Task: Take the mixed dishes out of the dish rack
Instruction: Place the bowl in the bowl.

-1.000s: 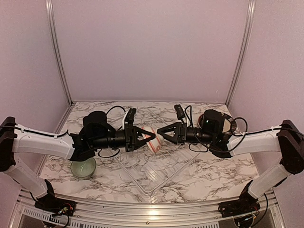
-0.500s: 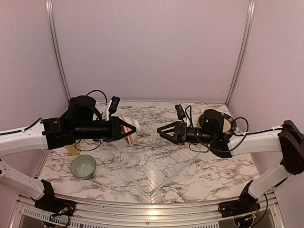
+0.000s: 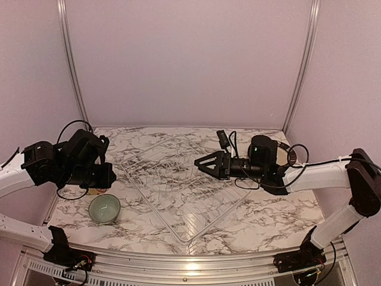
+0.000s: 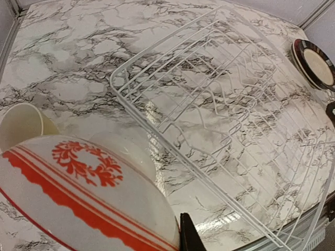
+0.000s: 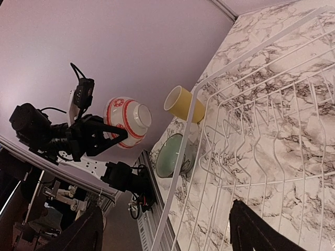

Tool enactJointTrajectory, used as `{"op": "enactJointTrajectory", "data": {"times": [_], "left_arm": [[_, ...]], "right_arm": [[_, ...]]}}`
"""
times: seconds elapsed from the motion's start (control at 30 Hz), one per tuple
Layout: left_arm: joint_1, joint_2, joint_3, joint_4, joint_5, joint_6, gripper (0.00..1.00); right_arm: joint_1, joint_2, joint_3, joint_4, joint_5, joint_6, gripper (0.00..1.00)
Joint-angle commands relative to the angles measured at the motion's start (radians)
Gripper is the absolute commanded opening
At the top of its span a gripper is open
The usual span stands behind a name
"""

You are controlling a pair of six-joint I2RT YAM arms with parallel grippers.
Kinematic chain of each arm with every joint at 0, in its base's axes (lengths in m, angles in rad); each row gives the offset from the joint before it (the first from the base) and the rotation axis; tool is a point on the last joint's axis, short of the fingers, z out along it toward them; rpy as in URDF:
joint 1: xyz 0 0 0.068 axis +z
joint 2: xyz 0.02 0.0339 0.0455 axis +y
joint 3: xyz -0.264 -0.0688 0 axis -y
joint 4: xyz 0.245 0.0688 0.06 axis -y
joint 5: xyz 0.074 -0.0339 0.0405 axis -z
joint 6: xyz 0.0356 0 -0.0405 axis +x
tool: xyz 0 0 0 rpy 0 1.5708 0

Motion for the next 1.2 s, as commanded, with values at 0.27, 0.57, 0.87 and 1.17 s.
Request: {"op": "enactJointTrajectory", "data": {"times": [0.27,0.57,0.87,1.17], "left_arm": [[0.006,0.125,-0.112,-0.199,-0.015,-0.049,0.0],[0.006,0.217,-0.135,-0.166,0.012,-0.037,0.03],[0.007,0.226,-0.143,-0.164,0.021,-0.041,0.34],[0.006,0.087,-0.049,-0.166,-0.029,-0.023,0.63]], "right_arm": [[-0.006,0.027,0.047,-0.021,-0.009,-0.019,0.8],[-0.014,-0.029,0.04,-0.085,0.018,-0.055,0.8],[-0.029,-0.061,0.072,-0.187,0.047,-0.123,0.8],[-0.07,-0.232,0.171,-0.594,0.321,-0.371,0.85]]}}
